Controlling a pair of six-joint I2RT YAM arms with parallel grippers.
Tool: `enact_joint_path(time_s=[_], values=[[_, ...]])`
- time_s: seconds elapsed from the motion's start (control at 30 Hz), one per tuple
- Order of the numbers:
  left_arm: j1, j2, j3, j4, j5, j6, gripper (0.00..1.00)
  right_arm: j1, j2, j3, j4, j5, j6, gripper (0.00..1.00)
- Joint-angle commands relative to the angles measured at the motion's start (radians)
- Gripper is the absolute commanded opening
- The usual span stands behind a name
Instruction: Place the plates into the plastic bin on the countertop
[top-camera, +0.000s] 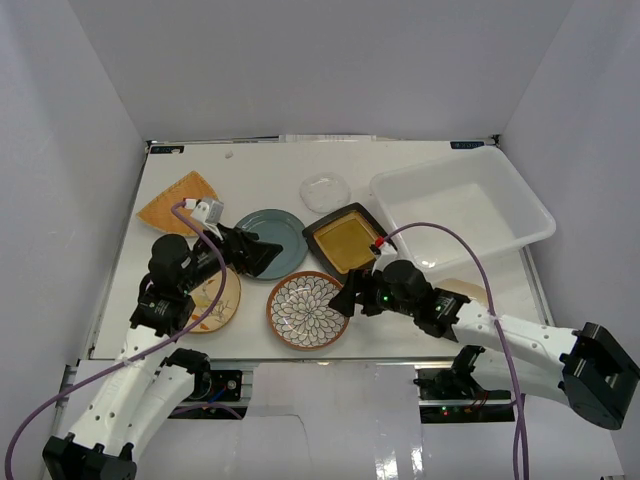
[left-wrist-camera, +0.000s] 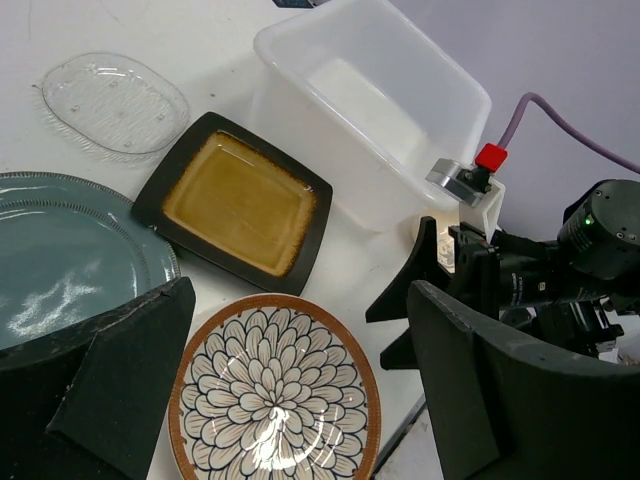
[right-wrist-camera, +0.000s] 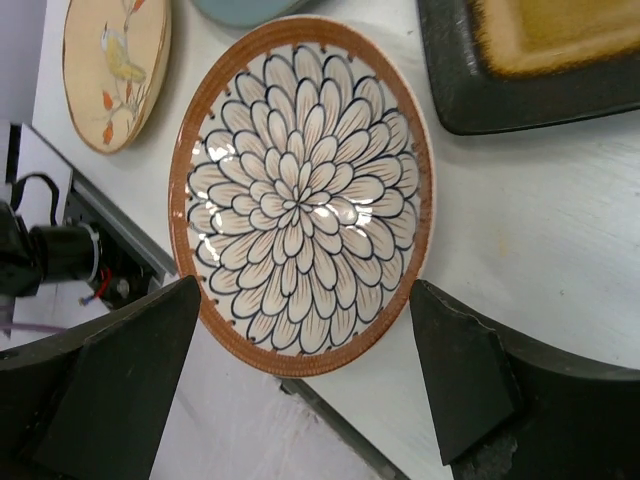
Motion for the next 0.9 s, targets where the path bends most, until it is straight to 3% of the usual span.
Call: enact_joint_path(time_s=[0.0,0.27,0.37,0.53,0.57,0.67,0.8,0.87], values=[[-0.016,-0.02,0.043,-0.03,-0.019,0.022,0.98,0.013,-0.02,-0.031,0.039,0.171,0.113,0.91],[-0.04,-0.02,0.043,-0.041,-0.041,0.029,0.98,0.013,0.181,-0.062,0.173,0.086,0.19,0.87],[-0.045,-0.017,0.045,-0.042,-0.04,0.031,0.98,0.011,0.258,-0.05,0.243,0.04,0.208,0.81],[-0.045,-0.018,0.048,-0.047,-0.045,0.029,0.98,0.013,0.35,-0.061,0.344,0.024,0.267,0.49],[-0.045,-0.018,0.049,-0.046,-0.045,0.025,0.98,0.011,0.355,-0.061,0.355,0.024,0.27,0.35],[-0.043,-0.02,0.049,-0.036,-0.039,0.023,0.98,0.011,0.35,-0.07,0.383,0.032,0.288,0.08],[-0.045,-0.018,0.046,-0.038,-0.056,0.02,0.98,0.013,0.255,-0.082,0.365,0.044,0.246,0.08],[-0.045,-0.02,0.048,-0.039,-0.074,0.017,0.98,0.014,0.133,-0.064,0.327,0.05,0.2,0.08]])
